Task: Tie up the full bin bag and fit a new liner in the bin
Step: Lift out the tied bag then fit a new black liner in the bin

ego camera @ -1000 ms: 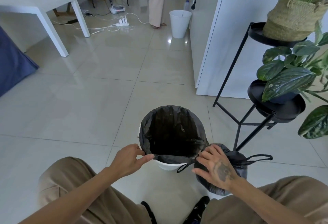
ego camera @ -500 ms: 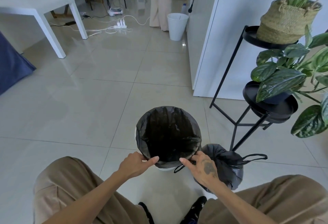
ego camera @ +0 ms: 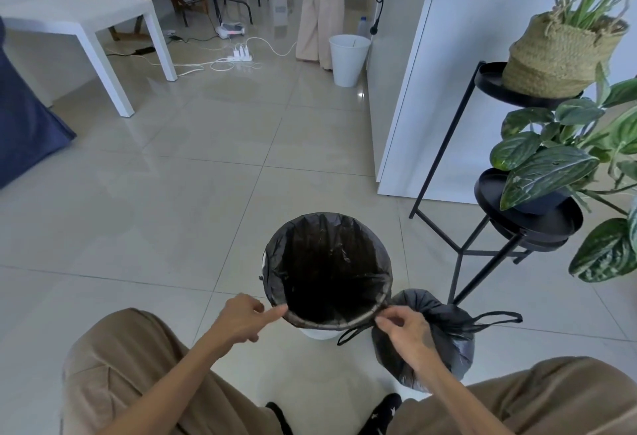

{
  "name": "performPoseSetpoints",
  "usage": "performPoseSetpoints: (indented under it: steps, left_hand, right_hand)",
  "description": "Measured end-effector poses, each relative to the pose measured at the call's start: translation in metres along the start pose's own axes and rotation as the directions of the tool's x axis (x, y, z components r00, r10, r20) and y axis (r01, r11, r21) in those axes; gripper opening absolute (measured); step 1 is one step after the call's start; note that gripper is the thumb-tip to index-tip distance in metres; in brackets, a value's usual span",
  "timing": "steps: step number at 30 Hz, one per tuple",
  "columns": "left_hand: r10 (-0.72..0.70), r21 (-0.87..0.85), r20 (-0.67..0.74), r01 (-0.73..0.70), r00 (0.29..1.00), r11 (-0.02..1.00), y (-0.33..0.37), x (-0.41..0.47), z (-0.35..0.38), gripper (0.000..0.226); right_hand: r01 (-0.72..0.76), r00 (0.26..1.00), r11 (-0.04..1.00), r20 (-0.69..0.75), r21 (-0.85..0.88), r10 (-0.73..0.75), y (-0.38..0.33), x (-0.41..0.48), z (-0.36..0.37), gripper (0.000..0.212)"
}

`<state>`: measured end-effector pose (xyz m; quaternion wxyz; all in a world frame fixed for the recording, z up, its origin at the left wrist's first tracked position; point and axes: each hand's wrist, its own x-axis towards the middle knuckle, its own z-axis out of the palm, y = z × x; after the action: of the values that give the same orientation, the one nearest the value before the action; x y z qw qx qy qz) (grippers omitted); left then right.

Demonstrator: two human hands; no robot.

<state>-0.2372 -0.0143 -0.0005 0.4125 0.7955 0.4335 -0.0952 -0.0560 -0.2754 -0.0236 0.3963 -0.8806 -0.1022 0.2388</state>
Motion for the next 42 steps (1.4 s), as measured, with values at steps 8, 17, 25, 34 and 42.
performPoseSetpoints:
  steps: [8, 17, 25, 34, 42]
  left_hand:
    - [0.122, -0.078, -0.472, -0.179, 0.873, 0.981, 0.034, 0.034, -0.004, 0.051]
    - [-0.061, -0.268, -0.535, -0.101, 0.843, 0.958, 0.028, 0.076, 0.010, 0.022]
    - [-0.234, -0.577, -0.314, 0.011, 0.920, 0.817, 0.012, 0.090, 0.012, 0.029]
    - [0.003, -0.481, -0.515, -0.293, 0.857, 0.826, 0.047, 0.060, 0.005, 0.049]
    - [-0.126, -0.824, -0.126, -0.033, 0.984, 0.565, 0.062, 0.065, 0.020, 0.070]
  right_hand:
    - [0.086, 0.975, 0.989, -0.215, 0.120, -0.059, -0.028, 0.028, -0.012, 0.031]
    - [0.162, 0.987, 0.987, 0.015, -0.008, -0.161, -0.039, 0.065, 0.007, 0.055]
    - [0.124, 0.992, 0.989, -0.009, 0.078, -0.123, -0.043, 0.061, 0.011, 0.062]
    - [0.219, 0.973, 0.975, -0.086, 0.038, -0.215, -0.047, 0.071, 0.004, 0.066]
    - [0.082, 0.997, 0.922, -0.015, 0.379, -0.082, -0.062, 0.079, 0.010, 0.066]
